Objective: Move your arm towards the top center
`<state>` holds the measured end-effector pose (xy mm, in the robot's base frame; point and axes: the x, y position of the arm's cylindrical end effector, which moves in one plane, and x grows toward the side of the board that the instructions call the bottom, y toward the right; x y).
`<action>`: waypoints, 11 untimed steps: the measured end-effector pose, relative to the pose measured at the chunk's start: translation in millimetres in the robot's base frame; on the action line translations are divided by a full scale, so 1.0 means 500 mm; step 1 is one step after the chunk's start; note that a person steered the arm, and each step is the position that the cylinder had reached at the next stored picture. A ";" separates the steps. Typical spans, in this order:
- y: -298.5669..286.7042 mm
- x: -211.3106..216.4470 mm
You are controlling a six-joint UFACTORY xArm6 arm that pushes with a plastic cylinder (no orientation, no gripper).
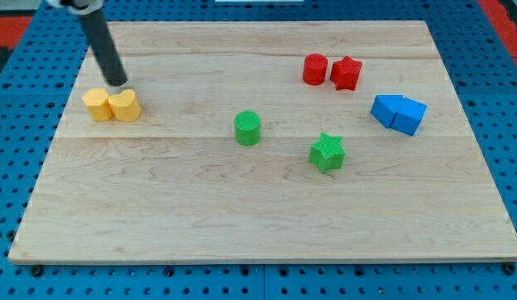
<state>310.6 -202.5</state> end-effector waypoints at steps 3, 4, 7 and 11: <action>0.015 -0.053; 0.015 -0.118; -0.008 -0.231; 0.554 -0.190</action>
